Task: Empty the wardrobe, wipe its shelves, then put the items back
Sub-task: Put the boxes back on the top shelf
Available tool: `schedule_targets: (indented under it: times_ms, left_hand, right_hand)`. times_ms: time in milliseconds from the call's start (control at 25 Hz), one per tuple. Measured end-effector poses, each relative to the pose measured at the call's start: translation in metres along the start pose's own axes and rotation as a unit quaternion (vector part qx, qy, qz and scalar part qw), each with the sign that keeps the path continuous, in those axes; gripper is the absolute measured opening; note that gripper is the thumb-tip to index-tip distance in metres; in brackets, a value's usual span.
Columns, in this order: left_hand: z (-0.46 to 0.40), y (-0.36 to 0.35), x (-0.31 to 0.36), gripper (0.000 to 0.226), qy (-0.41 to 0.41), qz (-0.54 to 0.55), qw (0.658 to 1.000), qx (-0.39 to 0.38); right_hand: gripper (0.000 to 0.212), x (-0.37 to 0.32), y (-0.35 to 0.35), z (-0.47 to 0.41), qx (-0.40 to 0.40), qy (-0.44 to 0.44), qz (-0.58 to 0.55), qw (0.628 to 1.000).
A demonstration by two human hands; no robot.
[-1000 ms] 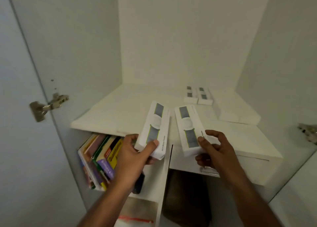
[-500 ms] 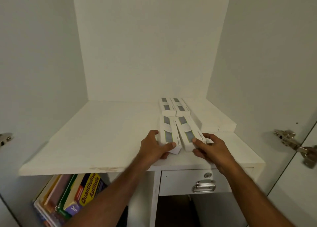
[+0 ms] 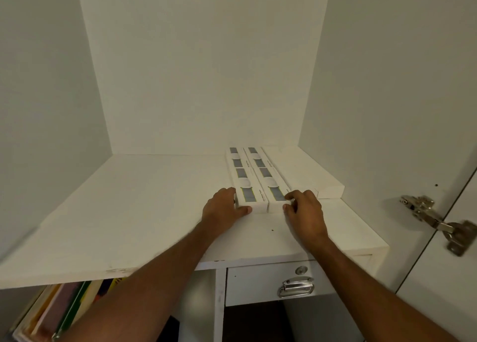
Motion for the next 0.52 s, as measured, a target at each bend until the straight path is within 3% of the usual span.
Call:
schedule_targets:
  times_ms: [400, 480, 520]
  left_hand:
    - [-0.008, -0.009, -0.002, 0.057, -0.024, -0.071, 0.997, 0.018]
    - [-0.008, -0.010, -0.001, 0.067, -0.018, -0.066, 0.998, 0.007]
    - [-0.004, -0.008, -0.002, 0.083, -0.014, -0.039, 0.999, -0.003]
  right_hand:
    - [0.022, 0.009, -0.010, -0.009, 0.003, 0.018, 0.029, 0.999]
    - [0.031, 0.008, -0.006, -0.006, 0.002, 0.000, 0.001, 1.000]
    - [0.039, 0.007, -0.003, -0.002, 0.002, -0.015, -0.023, 1.000]
Point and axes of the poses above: each hand's wrist, its own z-axis away from the middle knuckle, its own y-axis out of the back of the hand, x = y × z, the point moved 4 cm from there along -z, towards the middle knuckle, and after that the axes turned 3 degrees about -x, right-handed, at the moved point
